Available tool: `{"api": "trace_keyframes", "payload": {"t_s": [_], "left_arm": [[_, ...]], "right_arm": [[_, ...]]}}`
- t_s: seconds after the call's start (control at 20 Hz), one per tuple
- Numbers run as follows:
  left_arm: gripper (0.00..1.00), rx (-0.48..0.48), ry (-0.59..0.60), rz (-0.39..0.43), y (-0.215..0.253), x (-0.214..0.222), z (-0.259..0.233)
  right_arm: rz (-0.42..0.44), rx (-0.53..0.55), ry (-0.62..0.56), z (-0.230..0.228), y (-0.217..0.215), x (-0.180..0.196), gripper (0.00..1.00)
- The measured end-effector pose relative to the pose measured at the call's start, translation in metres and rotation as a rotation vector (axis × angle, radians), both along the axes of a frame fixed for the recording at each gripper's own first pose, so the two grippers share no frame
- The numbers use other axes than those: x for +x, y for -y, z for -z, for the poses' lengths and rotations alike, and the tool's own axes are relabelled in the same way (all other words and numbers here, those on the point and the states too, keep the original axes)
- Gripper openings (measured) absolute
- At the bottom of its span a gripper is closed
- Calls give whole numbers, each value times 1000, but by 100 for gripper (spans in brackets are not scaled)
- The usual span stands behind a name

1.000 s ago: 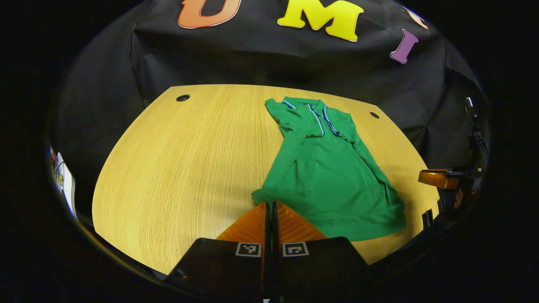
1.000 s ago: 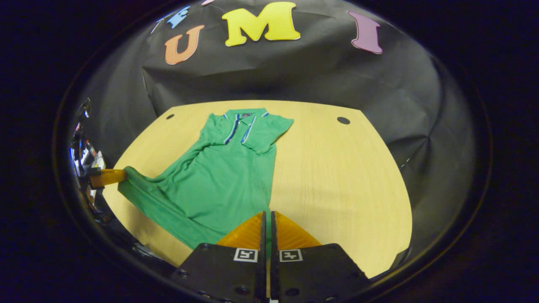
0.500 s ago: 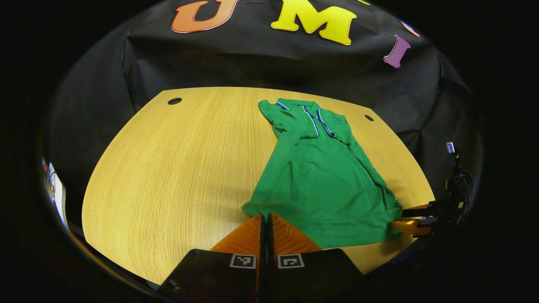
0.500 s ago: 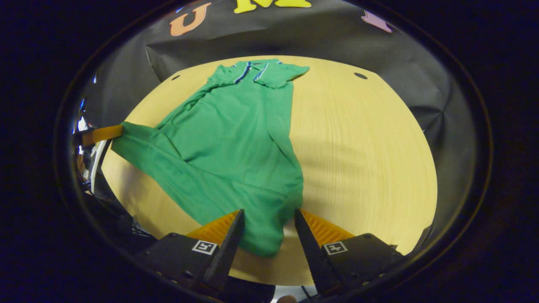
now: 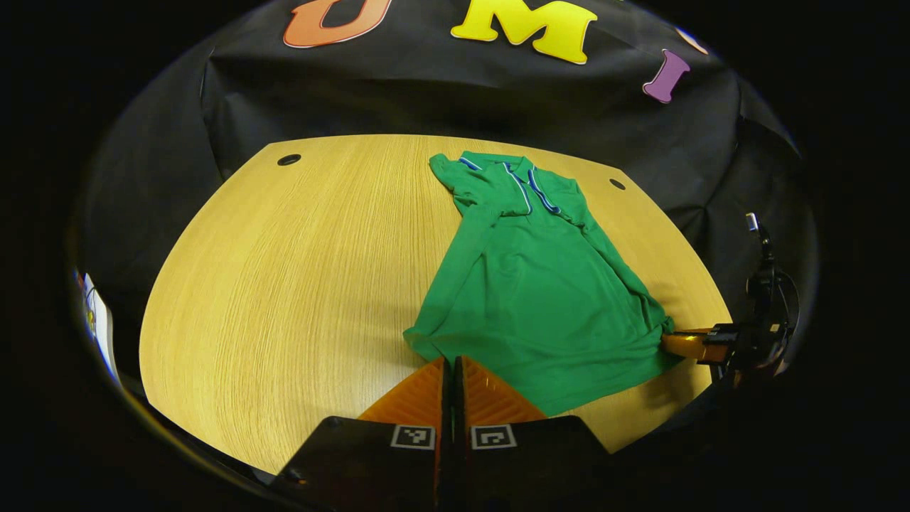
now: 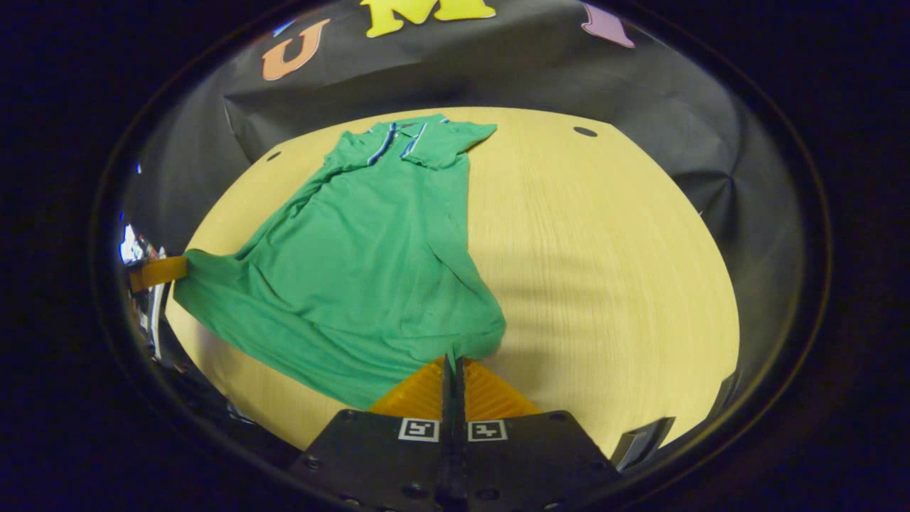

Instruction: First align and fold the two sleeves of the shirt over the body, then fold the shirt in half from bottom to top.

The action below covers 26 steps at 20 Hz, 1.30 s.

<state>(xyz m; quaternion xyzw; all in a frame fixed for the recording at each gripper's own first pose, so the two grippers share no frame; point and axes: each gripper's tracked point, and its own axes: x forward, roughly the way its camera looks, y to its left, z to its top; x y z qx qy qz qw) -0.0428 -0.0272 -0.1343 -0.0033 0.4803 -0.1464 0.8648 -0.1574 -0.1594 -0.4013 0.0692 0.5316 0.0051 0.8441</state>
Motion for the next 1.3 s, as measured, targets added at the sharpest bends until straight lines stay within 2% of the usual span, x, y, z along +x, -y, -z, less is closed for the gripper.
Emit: {"api": "trace_keyframes", "payload": {"t_s": [0.15, 0.4, 0.7, 0.9, 1.3], "left_arm": [[6, 6, 12, -2, -1, 4, -4], [6, -19, 59, 7, 9, 28, -20], [6, -85, 137, -69, 18, 88, -47], [5, -90, 213, -71, 24, 132, -63], [5, -122, 336, -104, 33, 244, -86]], "right_arm": [[47, 52, 45, -25, 4, 16, 0], [54, 75, 138, -65, 7, 52, 0], [55, 96, 244, -108, 6, 106, 0], [46, 95, 301, -128, 8, 146, 0], [33, 63, 398, -154, 21, 257, 0]]}}
